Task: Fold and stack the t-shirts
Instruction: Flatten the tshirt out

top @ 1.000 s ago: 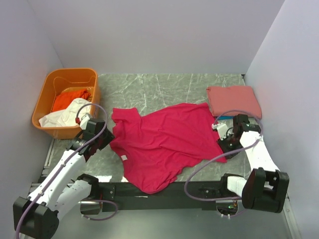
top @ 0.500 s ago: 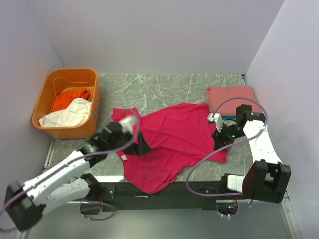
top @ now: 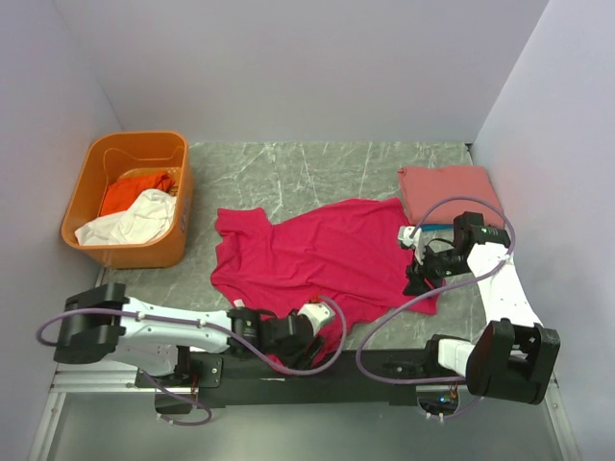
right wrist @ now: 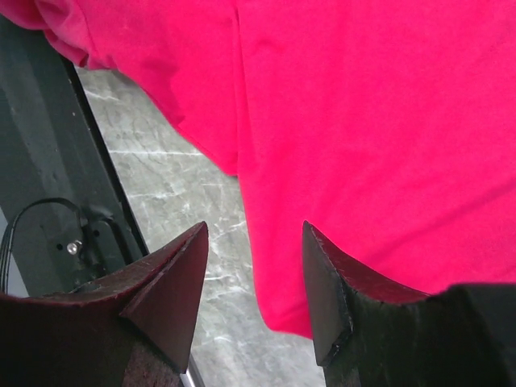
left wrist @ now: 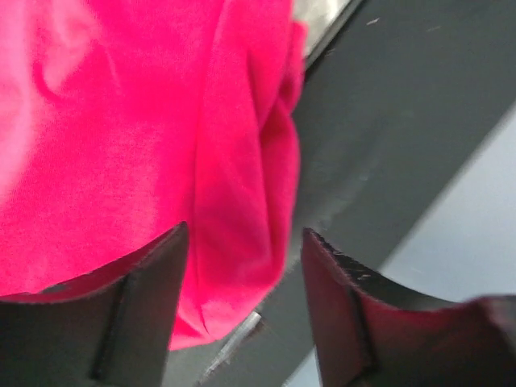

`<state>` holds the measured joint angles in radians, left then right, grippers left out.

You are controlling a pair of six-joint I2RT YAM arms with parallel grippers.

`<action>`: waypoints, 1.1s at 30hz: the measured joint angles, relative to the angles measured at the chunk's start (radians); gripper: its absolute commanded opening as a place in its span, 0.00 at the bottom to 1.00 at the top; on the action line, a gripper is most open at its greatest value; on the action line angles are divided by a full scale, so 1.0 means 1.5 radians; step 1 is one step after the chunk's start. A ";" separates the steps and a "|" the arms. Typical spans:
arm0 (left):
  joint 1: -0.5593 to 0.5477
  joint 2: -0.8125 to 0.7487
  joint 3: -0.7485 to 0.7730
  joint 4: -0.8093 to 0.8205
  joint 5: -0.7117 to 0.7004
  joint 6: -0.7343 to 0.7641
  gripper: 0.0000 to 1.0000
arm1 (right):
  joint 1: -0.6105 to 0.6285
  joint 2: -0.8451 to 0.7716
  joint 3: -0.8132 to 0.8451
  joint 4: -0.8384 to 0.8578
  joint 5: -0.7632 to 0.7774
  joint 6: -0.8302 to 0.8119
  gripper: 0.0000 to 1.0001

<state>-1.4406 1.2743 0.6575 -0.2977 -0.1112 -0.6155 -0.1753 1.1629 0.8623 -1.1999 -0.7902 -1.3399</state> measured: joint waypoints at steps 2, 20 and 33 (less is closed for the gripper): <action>-0.024 0.030 0.007 -0.006 -0.042 -0.005 0.59 | -0.002 0.004 -0.007 0.004 -0.003 0.003 0.57; -0.058 0.055 0.068 -0.113 -0.181 -0.053 0.00 | -0.043 0.009 -0.048 0.060 0.101 -0.064 0.57; -0.050 -0.257 -0.004 -0.226 -0.107 -0.211 0.00 | 0.006 0.072 -0.147 0.110 0.226 -0.249 0.56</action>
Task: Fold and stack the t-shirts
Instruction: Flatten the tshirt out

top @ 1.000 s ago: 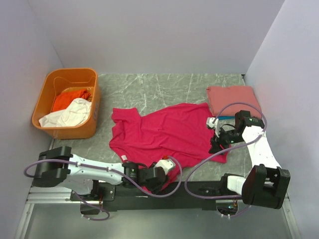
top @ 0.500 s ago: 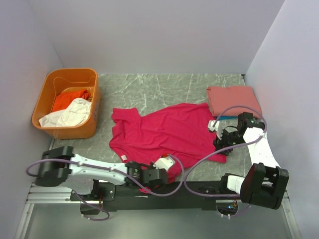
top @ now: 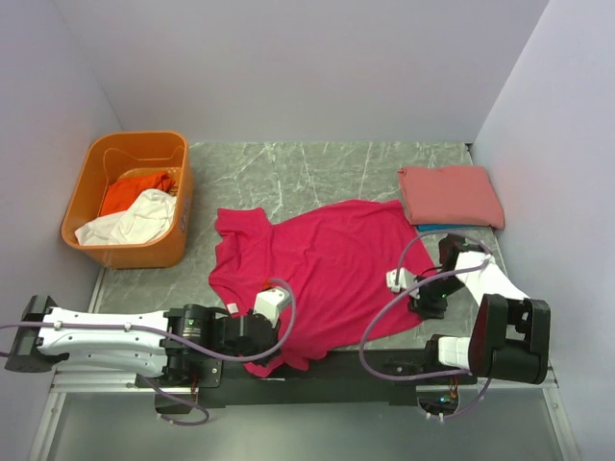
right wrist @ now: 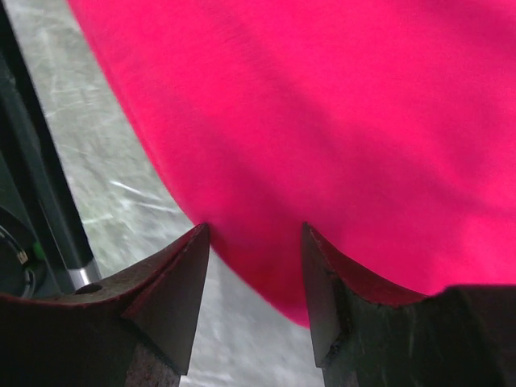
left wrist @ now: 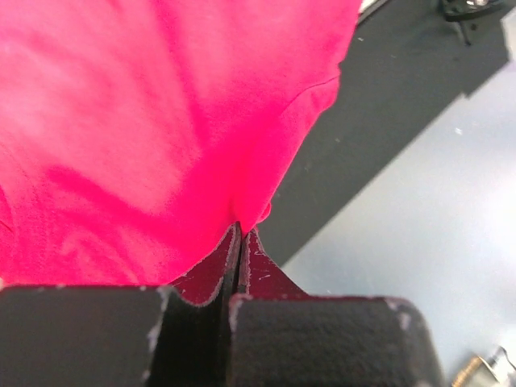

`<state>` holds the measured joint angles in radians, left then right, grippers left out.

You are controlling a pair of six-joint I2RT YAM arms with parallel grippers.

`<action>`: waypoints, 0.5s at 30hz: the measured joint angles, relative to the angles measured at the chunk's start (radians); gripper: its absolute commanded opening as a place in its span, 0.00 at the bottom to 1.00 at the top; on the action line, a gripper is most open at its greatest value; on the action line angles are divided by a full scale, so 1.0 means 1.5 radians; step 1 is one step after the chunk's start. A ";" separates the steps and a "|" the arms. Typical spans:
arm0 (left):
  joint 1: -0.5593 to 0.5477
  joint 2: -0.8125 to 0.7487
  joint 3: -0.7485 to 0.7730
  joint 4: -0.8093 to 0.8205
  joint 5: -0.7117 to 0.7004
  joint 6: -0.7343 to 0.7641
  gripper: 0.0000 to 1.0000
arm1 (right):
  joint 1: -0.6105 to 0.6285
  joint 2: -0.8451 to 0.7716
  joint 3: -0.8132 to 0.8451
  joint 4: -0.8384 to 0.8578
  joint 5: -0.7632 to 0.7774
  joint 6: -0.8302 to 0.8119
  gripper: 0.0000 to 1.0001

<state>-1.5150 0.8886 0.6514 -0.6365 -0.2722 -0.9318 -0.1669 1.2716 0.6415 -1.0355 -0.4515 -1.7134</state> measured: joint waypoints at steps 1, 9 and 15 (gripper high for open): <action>0.000 -0.005 -0.001 -0.001 0.003 -0.002 0.00 | 0.012 0.000 -0.019 0.013 0.009 -0.001 0.55; 0.001 -0.027 -0.005 -0.007 0.058 -0.014 0.00 | 0.032 -0.003 -0.030 0.061 0.031 -0.005 0.10; 0.002 -0.038 -0.028 -0.003 0.147 -0.020 0.01 | 0.032 -0.043 -0.022 0.001 0.065 -0.033 0.07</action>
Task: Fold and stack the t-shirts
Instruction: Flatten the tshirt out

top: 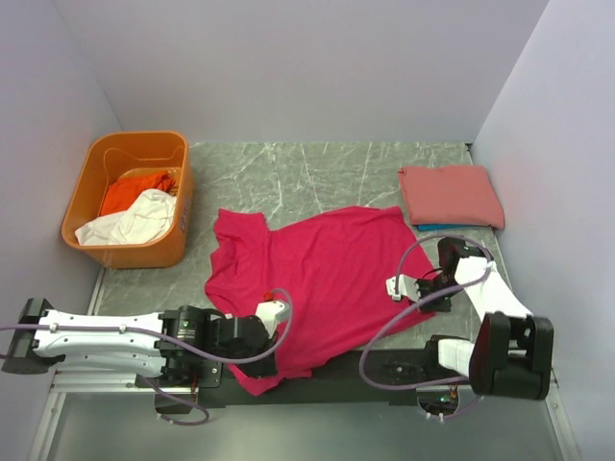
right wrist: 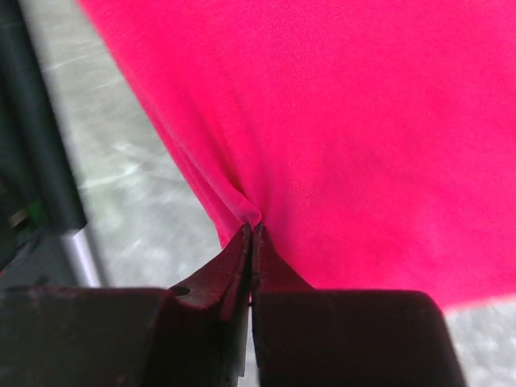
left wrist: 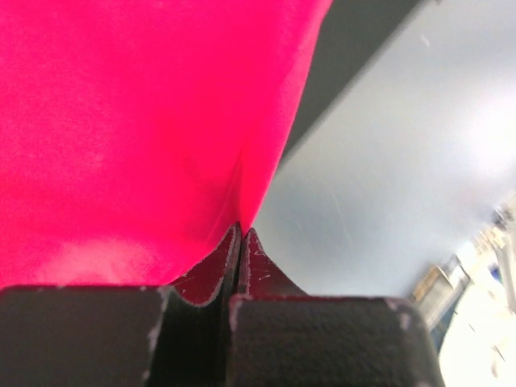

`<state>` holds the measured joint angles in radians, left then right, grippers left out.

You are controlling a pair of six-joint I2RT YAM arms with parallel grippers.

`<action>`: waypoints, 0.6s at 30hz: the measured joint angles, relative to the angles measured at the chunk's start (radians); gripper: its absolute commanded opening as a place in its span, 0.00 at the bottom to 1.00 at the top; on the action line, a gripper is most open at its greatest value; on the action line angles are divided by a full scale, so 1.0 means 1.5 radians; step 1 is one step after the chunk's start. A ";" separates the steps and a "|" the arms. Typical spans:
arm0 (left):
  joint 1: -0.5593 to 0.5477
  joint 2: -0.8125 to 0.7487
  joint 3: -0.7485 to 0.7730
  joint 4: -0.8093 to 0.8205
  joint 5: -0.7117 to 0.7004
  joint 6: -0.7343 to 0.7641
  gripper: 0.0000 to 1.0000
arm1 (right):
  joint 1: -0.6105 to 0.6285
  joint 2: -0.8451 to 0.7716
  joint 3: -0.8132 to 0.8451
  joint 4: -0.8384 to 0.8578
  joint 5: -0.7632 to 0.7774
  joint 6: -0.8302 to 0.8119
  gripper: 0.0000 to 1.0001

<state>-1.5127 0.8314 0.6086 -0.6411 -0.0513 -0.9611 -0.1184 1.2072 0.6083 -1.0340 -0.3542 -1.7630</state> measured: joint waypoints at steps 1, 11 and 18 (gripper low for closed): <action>0.000 -0.009 -0.004 -0.001 0.018 -0.002 0.03 | 0.000 -0.020 0.007 -0.026 0.003 -0.009 0.12; 0.000 -0.080 0.038 -0.055 0.078 -0.019 0.83 | 0.000 -0.148 0.112 -0.136 -0.049 0.019 0.46; 0.064 -0.092 0.193 -0.101 -0.152 -0.011 0.98 | 0.001 0.063 0.247 0.085 -0.159 0.399 0.45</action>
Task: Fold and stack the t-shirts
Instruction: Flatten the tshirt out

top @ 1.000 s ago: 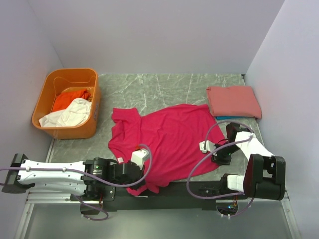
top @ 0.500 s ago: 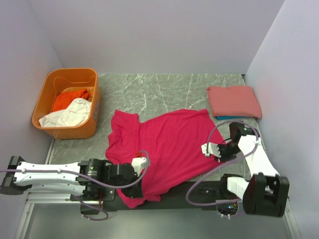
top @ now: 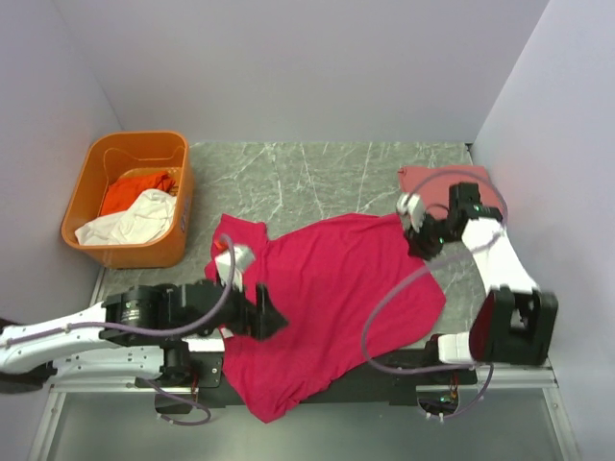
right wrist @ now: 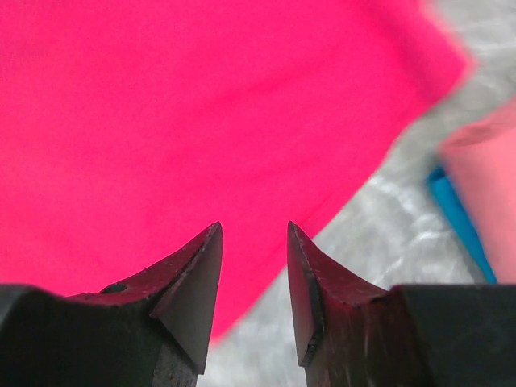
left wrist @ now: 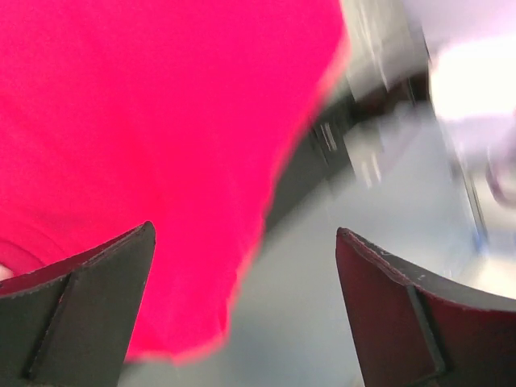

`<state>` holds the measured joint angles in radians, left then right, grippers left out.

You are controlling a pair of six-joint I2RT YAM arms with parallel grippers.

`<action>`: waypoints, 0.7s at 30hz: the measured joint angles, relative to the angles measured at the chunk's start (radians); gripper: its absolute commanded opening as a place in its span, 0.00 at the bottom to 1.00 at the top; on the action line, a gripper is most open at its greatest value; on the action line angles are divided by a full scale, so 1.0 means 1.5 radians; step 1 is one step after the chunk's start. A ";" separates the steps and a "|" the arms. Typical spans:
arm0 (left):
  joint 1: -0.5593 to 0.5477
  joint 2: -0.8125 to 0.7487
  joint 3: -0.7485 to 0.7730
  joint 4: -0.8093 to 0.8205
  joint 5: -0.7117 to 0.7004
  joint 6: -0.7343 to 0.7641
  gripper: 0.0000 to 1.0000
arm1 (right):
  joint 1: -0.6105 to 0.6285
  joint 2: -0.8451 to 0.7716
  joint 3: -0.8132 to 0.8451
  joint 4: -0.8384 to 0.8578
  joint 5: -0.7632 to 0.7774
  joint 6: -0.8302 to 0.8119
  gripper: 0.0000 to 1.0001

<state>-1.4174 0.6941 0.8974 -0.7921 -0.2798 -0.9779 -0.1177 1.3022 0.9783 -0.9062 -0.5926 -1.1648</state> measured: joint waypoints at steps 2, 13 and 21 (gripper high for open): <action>0.100 0.019 0.016 0.019 -0.022 0.031 0.96 | 0.001 0.085 0.041 0.075 -0.015 0.125 0.45; 0.585 0.264 0.004 0.193 0.072 0.269 0.91 | 0.005 0.266 0.069 0.253 0.073 0.453 0.50; 0.648 0.289 -0.002 0.256 0.083 0.358 0.91 | 0.009 0.319 0.084 0.299 0.158 0.499 0.50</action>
<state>-0.4454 1.1278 0.8944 -0.4076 -0.1551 -0.4404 -0.1040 1.7802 1.1042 -0.4576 -0.3557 -0.4160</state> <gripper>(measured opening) 0.908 0.500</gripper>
